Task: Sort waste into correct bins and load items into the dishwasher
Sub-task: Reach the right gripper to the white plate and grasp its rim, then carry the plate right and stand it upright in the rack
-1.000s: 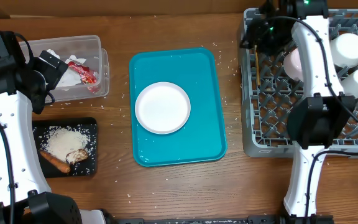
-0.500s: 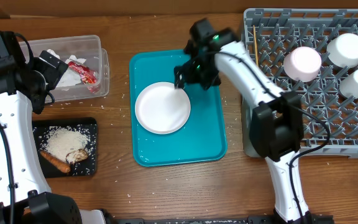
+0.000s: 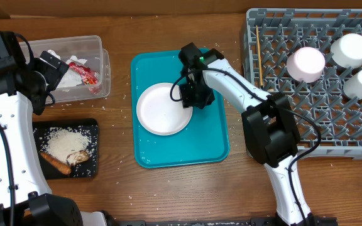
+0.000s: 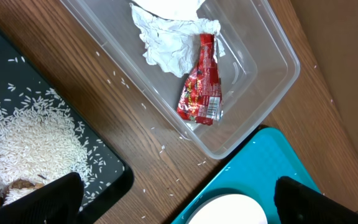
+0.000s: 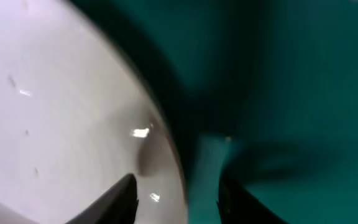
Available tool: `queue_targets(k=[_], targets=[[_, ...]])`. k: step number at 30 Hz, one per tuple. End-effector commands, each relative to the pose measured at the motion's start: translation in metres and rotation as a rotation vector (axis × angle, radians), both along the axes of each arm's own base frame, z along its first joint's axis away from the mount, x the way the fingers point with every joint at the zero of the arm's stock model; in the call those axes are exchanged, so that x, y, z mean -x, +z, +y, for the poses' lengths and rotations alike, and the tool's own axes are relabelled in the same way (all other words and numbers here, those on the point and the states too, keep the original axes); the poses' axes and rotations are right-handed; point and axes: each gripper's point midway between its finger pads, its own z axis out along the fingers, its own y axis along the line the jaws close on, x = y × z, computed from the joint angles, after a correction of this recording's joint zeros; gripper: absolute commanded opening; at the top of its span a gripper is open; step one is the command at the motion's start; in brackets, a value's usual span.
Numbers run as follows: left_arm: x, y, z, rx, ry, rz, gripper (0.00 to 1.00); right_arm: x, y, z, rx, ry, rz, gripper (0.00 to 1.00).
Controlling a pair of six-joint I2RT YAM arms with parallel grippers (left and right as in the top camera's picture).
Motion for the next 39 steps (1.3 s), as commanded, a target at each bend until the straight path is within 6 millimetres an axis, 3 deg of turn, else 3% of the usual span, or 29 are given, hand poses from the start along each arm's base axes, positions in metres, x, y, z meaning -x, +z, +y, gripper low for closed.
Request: queue_targets(k=[1, 3, 8, 9, 15, 17, 20, 24, 29, 33, 39], targets=[[-0.001, 0.012, 0.002, -0.014, 0.009, -0.03, 1.0, -0.002, 0.011, -0.002, 0.012, -0.024, -0.025, 0.16], [-0.001, 0.012, 0.002, -0.014, 0.009, -0.03, 1.0, -0.004, 0.016, -0.002, 0.009, -0.026, -0.03, 0.04], [-0.001, 0.012, 0.002, -0.014, 0.009, -0.03, 1.0, -0.024, 0.063, -0.01, 0.006, -0.055, -0.092, 0.04], [-0.001, 0.012, 0.002, -0.014, 0.009, -0.03, 1.0, -0.038, 0.087, -0.025, 0.038, -0.082, -0.151, 0.04], [-0.001, 0.012, 0.002, -0.014, 0.009, -0.03, 1.0, -0.088, 0.18, -0.114, 0.16, -0.252, -0.39, 0.04], [-0.001, 0.012, 0.002, -0.014, 0.009, -0.03, 1.0, -0.098, 0.2, -0.141, 0.172, -0.296, -0.436, 0.04], [-0.001, 0.012, 0.002, -0.014, 0.009, -0.03, 1.0, -0.112, 0.226, -0.199, 0.189, -0.414, -0.497, 0.04], [-0.001, 0.012, 0.002, -0.014, 0.009, -0.03, 1.0, -0.126, 0.237, -0.272, 0.216, -0.567, -0.544, 0.04], [-0.001, 0.012, 0.002, -0.014, 0.009, -0.03, 1.0, -0.133, 0.239, -0.34, 0.241, -0.698, -0.577, 0.04], [-0.001, 0.012, 0.002, -0.014, 0.009, -0.03, 1.0, -0.137, 0.24, -0.366, 0.25, -0.747, -0.6, 0.04], [-0.001, 0.012, 0.002, -0.014, 0.009, -0.03, 1.0, -0.137, 0.231, -0.385, 0.39, -0.737, -0.611, 0.04]])
